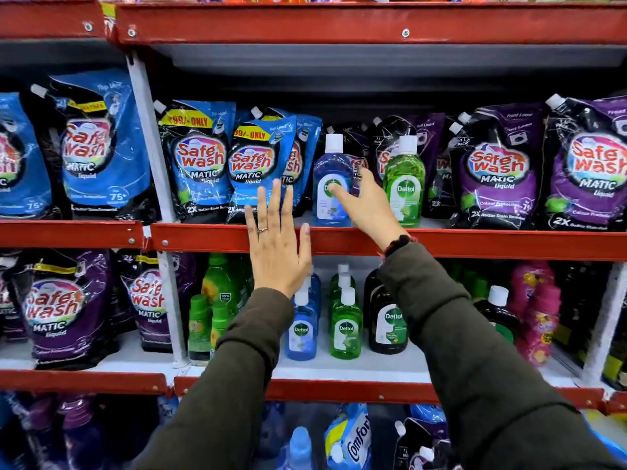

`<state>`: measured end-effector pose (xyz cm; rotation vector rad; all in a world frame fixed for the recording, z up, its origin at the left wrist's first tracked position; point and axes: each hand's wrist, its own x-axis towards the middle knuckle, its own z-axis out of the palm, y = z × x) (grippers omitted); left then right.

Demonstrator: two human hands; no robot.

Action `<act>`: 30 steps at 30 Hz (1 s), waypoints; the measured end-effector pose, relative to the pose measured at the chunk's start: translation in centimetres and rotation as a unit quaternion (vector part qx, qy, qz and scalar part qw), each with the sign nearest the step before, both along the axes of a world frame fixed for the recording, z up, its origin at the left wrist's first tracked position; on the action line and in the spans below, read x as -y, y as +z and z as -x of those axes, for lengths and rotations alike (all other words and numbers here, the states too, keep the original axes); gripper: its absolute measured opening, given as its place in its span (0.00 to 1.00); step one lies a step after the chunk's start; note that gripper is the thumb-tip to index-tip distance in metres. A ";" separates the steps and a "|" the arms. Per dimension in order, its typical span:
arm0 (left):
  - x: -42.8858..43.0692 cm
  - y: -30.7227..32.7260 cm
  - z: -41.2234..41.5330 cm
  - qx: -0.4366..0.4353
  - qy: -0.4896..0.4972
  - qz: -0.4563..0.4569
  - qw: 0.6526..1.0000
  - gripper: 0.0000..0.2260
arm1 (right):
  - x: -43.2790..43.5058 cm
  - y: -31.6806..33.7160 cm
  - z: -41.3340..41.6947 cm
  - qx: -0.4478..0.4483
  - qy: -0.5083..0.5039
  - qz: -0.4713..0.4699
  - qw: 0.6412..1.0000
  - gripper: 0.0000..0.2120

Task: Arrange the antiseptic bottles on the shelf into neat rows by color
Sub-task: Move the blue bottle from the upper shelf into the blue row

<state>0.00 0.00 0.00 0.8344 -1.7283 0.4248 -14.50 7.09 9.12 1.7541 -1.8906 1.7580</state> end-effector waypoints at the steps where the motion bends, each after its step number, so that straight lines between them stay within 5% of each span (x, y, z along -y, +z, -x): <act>1: 0.1 -0.4 -0.3 0.003 0.008 -0.010 1.000 0.29 | 0.5 0.3 0.1 0.017 0.010 -0.012 1.000 0.31; 13: 2.3 -2.2 -0.8 0.048 0.036 0.018 0.998 0.29 | 0.1 0.7 0.1 0.126 0.093 0.030 0.987 0.21; 30: 0.3 -5.0 -2.8 0.019 -0.004 -0.025 1.000 0.29 | -4.9 -1.5 -1.8 0.117 0.152 0.041 0.981 0.20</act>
